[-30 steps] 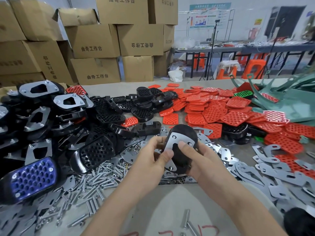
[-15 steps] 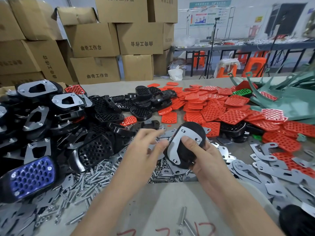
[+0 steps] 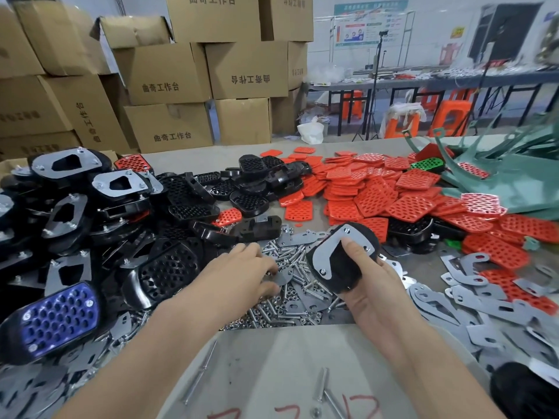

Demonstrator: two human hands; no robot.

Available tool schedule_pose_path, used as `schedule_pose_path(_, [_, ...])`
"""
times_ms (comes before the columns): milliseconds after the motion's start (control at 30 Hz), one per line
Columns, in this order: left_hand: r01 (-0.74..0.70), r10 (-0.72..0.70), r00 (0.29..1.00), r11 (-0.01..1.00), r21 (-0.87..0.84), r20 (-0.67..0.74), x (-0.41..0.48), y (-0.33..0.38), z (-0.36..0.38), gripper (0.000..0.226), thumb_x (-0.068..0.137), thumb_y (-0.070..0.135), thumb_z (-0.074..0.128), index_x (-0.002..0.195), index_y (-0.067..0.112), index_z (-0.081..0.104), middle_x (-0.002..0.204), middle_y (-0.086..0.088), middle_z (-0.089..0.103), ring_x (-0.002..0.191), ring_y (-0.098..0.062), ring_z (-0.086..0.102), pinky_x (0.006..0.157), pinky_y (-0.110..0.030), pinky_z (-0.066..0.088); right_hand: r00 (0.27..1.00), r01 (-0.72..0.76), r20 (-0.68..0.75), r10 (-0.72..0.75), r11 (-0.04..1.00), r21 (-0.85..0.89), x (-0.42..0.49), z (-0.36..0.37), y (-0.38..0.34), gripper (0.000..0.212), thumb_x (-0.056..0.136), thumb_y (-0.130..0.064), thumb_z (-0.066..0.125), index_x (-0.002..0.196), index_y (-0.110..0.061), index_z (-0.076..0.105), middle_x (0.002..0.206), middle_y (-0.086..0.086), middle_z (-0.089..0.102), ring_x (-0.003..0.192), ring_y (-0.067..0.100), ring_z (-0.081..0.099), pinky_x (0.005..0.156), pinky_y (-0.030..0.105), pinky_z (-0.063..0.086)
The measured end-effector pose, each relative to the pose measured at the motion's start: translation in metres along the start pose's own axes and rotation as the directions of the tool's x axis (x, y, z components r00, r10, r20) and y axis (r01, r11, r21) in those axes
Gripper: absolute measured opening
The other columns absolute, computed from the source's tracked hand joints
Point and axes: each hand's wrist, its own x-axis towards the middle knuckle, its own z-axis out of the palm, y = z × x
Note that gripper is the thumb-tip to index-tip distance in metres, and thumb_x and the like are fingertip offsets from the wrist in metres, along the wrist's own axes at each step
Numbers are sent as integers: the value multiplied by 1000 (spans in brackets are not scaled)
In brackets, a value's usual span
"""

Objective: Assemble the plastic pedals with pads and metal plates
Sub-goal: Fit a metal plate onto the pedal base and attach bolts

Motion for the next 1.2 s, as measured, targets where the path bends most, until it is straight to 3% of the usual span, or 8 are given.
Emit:
schedule_pose_path(333, [-120,178,963,955,273,-200,-3,-4,0,30,104,46,30,114,26,51,111,11,53,102,-11,55,76,-27,48,986,-146,97,134,980,132,1,-1,-5,48,89,12,40,135,13,54,130,26,66,107,33,69,79,36,64])
schedule_pose_path(433, [7,-60,929,990,-144,-366,-2,-17,-9,23,100,38,36,97,26,55,84,11,58,70,-2,55,56,-18,42,983,-157,117,144,980,120,0,-1,-6,51,86,12,34,133,13,55,131,25,66,107,33,69,81,37,64])
schedule_pose_path(567, [-32,-475,852,373,-927,-220,-4,-18,-9,13,101,20,54,93,18,64,69,1,72,55,-6,66,52,-20,51,984,-157,103,146,982,108,0,1,-4,50,83,13,31,124,12,60,129,23,68,102,33,68,88,41,61])
schedule_pose_path(633, [-80,-461,882,47,-996,-93,-5,-7,-2,10,100,10,55,96,9,64,69,-1,73,64,-14,70,61,-23,57,984,-162,97,152,981,105,2,0,-3,51,83,12,31,126,14,59,132,24,65,104,34,66,94,43,58])
schedule_pose_path(733, [-80,-464,885,-98,-992,-25,-5,-2,7,9,99,6,56,95,6,64,63,2,67,62,-13,67,61,-23,57,987,-142,94,133,986,92,1,0,-3,46,83,11,32,116,8,65,126,23,69,101,33,68,95,44,57])
schedule_pose_path(900, [16,-471,880,153,-988,-59,-3,-21,4,16,100,12,54,94,5,66,65,-1,65,55,-13,57,53,-22,49,996,-52,76,42,990,131,2,0,-7,42,84,10,35,111,0,65,112,15,73,97,28,69,81,37,62])
schedule_pose_path(1100, [106,-398,917,229,-968,7,-6,-28,8,19,102,12,52,110,10,69,66,-2,66,54,-12,56,50,-22,48,1000,-10,19,7,983,182,4,-2,-11,41,86,13,34,117,-2,56,116,16,65,106,29,61,92,38,54])
schedule_pose_path(1200, [258,-489,861,659,-707,-141,-9,-29,12,27,102,24,52,128,20,59,96,10,64,73,-6,60,55,-16,44,1000,-2,12,-1,983,184,4,-3,-12,44,86,12,35,121,-3,57,117,15,65,106,28,61,88,35,54])
